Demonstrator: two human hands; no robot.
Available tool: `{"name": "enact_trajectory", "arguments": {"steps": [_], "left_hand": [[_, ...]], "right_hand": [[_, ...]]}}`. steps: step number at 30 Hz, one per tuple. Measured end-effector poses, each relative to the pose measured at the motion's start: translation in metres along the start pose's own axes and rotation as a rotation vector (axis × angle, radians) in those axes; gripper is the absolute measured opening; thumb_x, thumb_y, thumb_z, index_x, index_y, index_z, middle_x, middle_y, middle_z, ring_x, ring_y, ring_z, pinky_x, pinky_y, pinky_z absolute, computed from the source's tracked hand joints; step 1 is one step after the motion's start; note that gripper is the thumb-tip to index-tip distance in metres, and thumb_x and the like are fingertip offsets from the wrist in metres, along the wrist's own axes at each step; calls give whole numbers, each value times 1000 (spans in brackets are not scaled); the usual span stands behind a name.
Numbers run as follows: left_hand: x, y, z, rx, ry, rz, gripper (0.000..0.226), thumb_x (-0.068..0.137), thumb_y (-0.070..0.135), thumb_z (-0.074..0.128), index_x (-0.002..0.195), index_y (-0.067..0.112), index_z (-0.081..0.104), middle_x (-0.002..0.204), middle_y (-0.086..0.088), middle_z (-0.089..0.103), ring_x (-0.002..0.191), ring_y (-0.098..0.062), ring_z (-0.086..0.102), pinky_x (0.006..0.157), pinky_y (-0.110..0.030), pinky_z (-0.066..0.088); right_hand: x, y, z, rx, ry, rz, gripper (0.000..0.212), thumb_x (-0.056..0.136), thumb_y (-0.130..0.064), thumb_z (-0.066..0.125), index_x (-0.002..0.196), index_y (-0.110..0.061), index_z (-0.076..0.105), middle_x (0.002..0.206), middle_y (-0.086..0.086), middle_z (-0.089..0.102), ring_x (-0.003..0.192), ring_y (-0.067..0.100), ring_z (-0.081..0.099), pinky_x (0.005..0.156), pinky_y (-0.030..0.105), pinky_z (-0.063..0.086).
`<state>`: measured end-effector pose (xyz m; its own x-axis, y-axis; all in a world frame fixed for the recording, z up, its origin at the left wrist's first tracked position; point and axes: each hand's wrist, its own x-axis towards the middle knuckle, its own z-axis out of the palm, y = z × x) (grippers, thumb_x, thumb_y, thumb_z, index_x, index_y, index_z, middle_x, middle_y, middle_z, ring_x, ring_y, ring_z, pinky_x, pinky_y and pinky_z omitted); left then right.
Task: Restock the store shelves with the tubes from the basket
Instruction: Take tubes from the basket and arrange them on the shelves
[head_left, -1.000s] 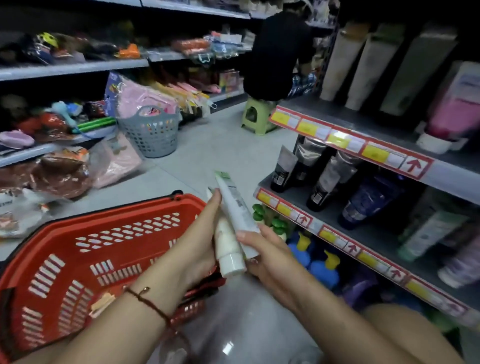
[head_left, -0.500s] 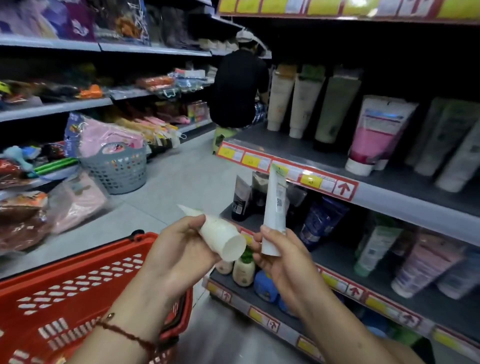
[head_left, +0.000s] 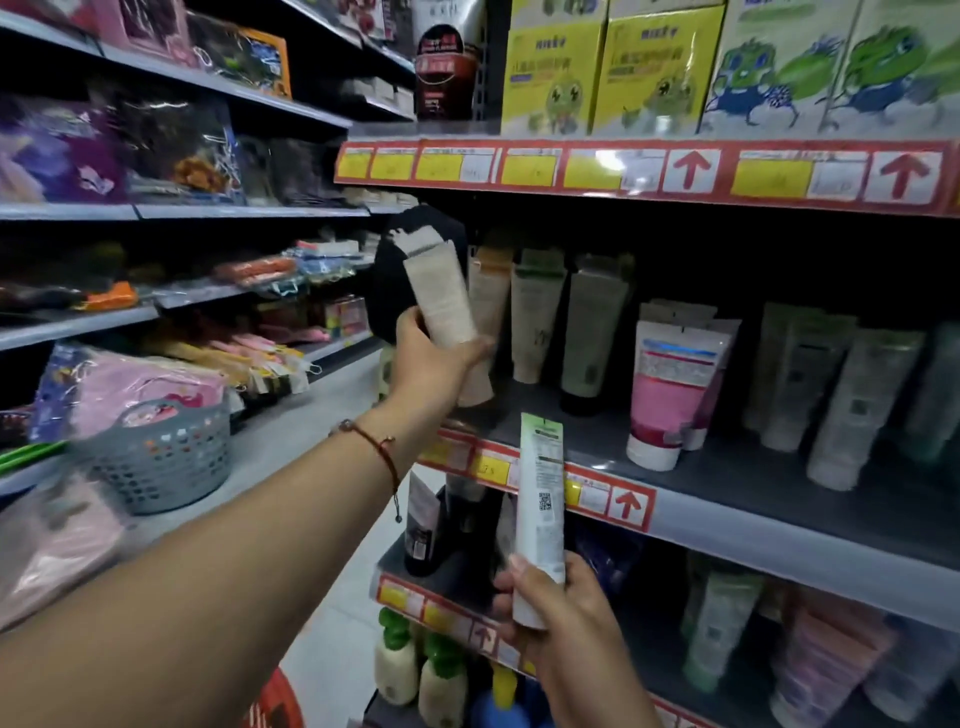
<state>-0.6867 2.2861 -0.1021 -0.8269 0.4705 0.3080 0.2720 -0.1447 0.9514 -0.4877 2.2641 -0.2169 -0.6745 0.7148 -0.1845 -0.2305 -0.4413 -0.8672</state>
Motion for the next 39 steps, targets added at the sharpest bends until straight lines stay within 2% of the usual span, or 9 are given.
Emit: {"name": "enact_trajectory", "arguments": {"steps": [4,14,17,19,20,25,30,35,39], "left_hand": [[55,-28,17,317,-9,99,86,58,44,83,130,21,42,126,-7,58,112,-30,60,91,-51,54],[86,-53,29,532,-87,66,75,75,39,81,131,8,41,132,-17,54,116,-38,56,93,-47,51],[72,-45,20,527,-146,-9,85,76,43,81,138,7,37,136,-14,55,121,-35,55,96,-42,49],[56,-36,12,563,-208,-16,98,67,60,81,141,13,37,134,-8,58,122,-31,57,98,-44,51],[43,-31,9,587,-233,21,97,65,66,78,140,17,41,132,-6,61,121,-29,59,98,-43,52],[-88,-18,-9,449,-193,145,42,91,46,61,128,25,63,116,6,67,107,-14,63,90,-31,49],[-172,-47,-9,126,-454,-235,26,91,50,60,97,28,73,87,7,75,79,-9,70,75,-33,55],[-201,-51,-15,149,-494,-206,25,96,38,57,85,20,71,73,7,71,65,-6,65,65,-35,52],[-216,-67,-14,238,-584,-171,21,96,34,57,86,21,70,79,-5,70,80,-24,67,77,-48,55]], "right_hand": [[13,-4,1,10,67,-5,26,85,-11,72,107,-8,59,75,14,67,60,21,59,47,29,48],[15,0,-12,-65,101,11,28,85,-13,75,107,-8,59,71,8,67,57,17,58,51,28,45],[10,2,-17,-125,130,-29,35,79,-20,81,107,-13,62,81,7,69,69,17,62,60,29,48],[4,2,-21,-165,124,-62,28,82,-22,76,106,-15,63,85,6,70,72,16,63,65,30,50],[0,1,-22,-182,121,-79,27,83,-23,75,106,-16,63,86,6,70,72,15,63,66,29,50],[-20,-4,-22,-203,135,-135,20,92,-24,63,110,-16,59,88,6,67,71,14,59,58,26,48],[-43,8,-25,-304,108,-98,18,97,-23,56,113,-15,57,89,3,63,71,12,58,57,23,47],[-61,21,-41,-496,115,-82,21,93,-23,62,111,-13,55,84,-2,62,63,-2,59,55,14,44],[-67,24,-60,-687,141,-23,33,79,-33,69,106,-20,56,93,0,65,82,11,63,68,24,47]]}}
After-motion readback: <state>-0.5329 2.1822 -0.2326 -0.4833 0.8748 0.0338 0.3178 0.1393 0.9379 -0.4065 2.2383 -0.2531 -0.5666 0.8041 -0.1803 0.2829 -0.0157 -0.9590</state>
